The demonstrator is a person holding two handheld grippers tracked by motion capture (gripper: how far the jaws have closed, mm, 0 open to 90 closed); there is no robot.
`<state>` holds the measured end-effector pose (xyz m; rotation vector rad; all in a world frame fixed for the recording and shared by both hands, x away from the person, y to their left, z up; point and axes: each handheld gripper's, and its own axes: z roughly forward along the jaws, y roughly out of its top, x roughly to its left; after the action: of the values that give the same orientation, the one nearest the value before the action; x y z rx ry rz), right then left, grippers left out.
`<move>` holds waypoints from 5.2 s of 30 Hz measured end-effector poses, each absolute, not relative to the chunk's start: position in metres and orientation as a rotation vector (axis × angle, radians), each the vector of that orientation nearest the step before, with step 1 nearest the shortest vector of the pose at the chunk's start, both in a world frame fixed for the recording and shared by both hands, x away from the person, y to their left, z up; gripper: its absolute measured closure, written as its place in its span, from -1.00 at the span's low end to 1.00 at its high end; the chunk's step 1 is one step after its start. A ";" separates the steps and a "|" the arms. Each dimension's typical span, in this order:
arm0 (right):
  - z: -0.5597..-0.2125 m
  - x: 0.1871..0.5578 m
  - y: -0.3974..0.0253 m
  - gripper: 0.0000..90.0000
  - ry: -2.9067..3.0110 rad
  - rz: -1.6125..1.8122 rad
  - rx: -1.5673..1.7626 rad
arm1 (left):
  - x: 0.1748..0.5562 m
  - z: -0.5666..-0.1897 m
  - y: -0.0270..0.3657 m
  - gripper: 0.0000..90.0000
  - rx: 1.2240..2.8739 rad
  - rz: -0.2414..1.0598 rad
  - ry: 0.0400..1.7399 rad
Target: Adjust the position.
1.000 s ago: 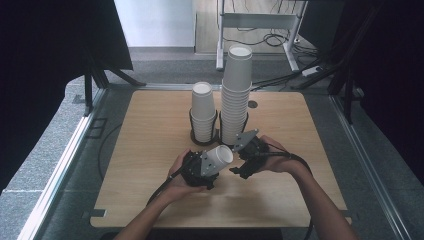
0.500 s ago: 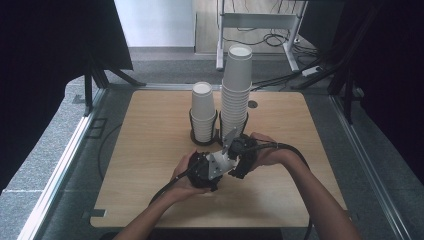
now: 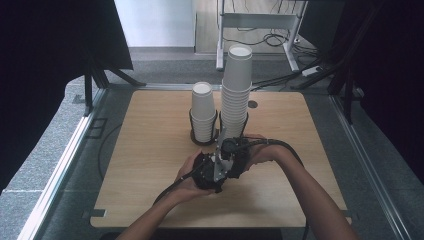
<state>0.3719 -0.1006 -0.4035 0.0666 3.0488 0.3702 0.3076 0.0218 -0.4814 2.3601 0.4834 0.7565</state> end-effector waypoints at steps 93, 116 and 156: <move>-0.475 0.328 -0.168 -0.53 2.424 1.383 0.699 | 0.299 -0.458 0.097 -0.86 1.964 0.435 0.859; -0.473 0.323 -0.175 -0.52 2.273 1.577 0.773 | 0.296 -0.465 0.106 -0.84 1.913 0.354 0.913; -0.479 0.313 -0.167 -0.52 2.096 1.836 0.741 | 0.310 -0.480 0.126 -0.79 1.639 -0.097 0.961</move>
<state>0.3126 -0.1671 -0.4789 0.7415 2.0957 1.8359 0.3104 0.1257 -0.4797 1.6392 0.9614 -0.0971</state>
